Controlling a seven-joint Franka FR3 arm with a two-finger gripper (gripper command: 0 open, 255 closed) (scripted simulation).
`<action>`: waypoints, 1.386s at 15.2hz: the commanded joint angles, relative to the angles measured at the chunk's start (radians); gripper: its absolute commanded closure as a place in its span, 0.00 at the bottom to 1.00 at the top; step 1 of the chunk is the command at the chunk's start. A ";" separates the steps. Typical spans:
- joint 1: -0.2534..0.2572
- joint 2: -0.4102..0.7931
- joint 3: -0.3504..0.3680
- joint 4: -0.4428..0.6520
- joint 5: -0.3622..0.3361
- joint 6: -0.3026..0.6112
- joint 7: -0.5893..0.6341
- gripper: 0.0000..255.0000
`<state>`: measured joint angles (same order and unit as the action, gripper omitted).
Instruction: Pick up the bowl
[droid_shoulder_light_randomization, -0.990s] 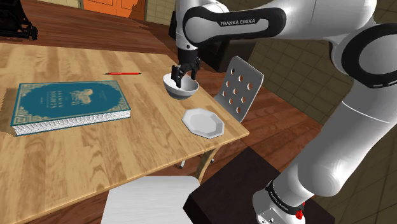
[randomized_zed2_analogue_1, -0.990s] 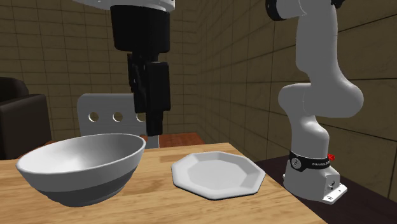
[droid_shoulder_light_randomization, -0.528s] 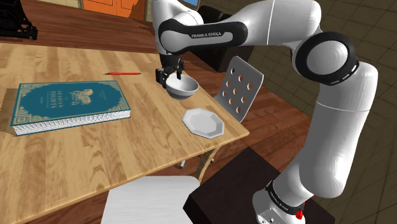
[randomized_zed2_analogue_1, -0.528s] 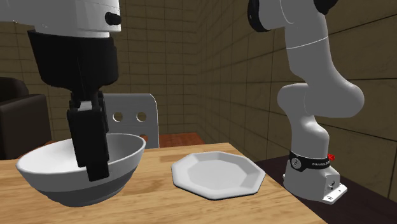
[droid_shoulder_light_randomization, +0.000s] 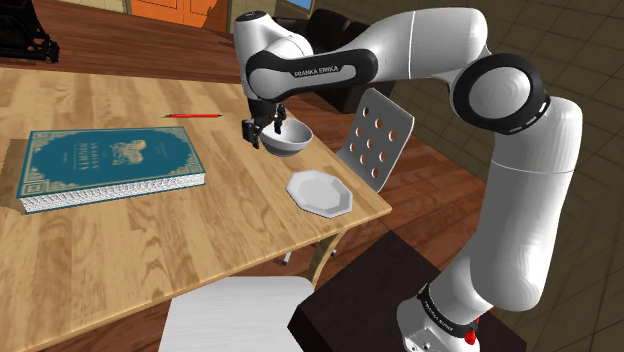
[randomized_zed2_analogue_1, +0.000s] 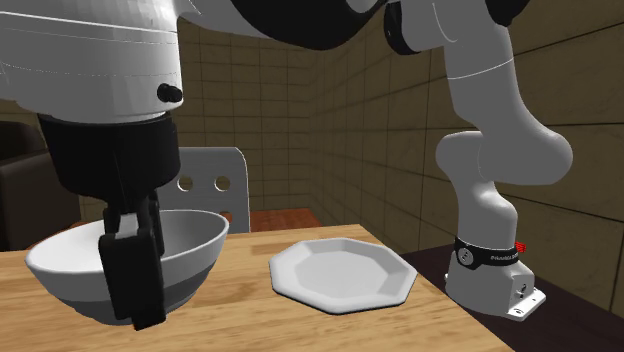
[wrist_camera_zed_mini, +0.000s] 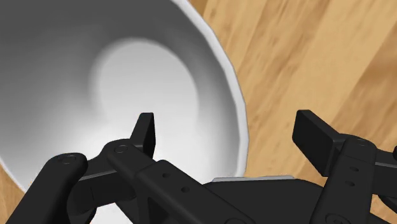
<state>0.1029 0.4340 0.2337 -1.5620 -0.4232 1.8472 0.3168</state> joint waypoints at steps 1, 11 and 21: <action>0.000 0.001 0.000 -0.005 -0.001 0.006 0.002 1.00; 0.001 -0.003 0.001 0.003 0.001 -0.005 0.000 1.00; 0.006 -0.030 0.006 0.094 0.017 -0.117 -0.039 1.00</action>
<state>0.1077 0.4024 0.2399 -1.4830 -0.4066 1.7429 0.2820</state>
